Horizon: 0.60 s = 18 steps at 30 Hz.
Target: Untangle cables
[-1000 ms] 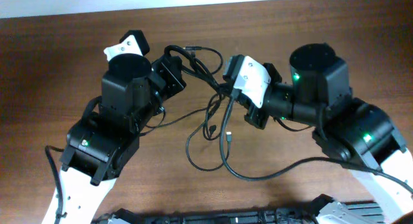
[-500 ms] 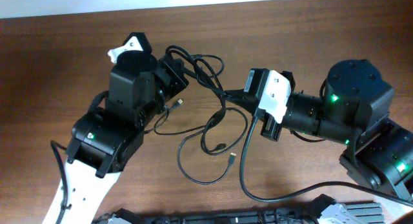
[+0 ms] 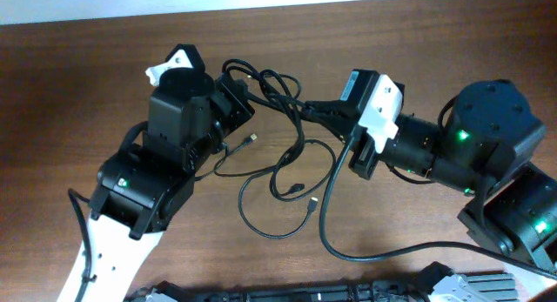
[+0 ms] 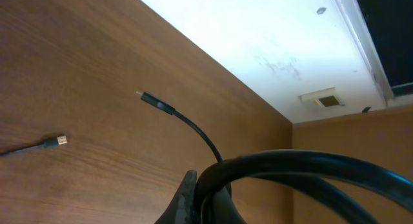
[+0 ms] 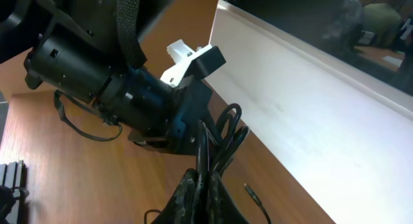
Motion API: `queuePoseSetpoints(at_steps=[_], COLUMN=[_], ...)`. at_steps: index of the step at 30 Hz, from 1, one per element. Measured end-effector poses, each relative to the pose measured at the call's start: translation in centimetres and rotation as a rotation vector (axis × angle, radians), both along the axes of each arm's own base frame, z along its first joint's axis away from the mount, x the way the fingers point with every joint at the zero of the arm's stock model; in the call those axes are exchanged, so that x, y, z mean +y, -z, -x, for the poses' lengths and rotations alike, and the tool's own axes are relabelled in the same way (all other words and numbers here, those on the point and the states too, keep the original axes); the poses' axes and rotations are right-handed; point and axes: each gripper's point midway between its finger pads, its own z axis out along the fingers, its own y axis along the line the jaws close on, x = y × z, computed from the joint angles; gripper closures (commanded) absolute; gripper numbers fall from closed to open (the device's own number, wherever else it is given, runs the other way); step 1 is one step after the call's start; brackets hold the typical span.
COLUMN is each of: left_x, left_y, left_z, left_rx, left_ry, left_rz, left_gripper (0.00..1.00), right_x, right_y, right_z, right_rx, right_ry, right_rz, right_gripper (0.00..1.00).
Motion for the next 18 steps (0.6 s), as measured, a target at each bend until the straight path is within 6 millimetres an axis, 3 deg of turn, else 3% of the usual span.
queuePoseSetpoints(at_steps=[6, 13, 16, 18], left_x=[-1.7, -4.1, -6.0, -6.5], left_y=[2.1, 1.8, 1.3, 1.3], left_z=[0.5, 1.4, 2.6, 3.1], left_rx=[0.083, -0.007, -0.116, -0.18], left_ry=[0.104, 0.37, 0.578, 0.663], left_rz=[-0.018, -0.109, -0.197, -0.268], left_gripper=[1.0, 1.0, 1.0, 1.0], right_x=[0.0, -0.8, -2.6, -4.2], right_y=[-0.3, -1.0, -1.4, -0.3], right_z=[-0.3, -0.4, -1.6, -2.9], right_rx=[-0.012, -0.01, 0.025, 0.084], right_ry=[0.012, 0.062, 0.204, 0.335], right_rz=[-0.011, -0.04, -0.079, -0.074], right_gripper=[0.96, 0.96, 0.96, 0.96])
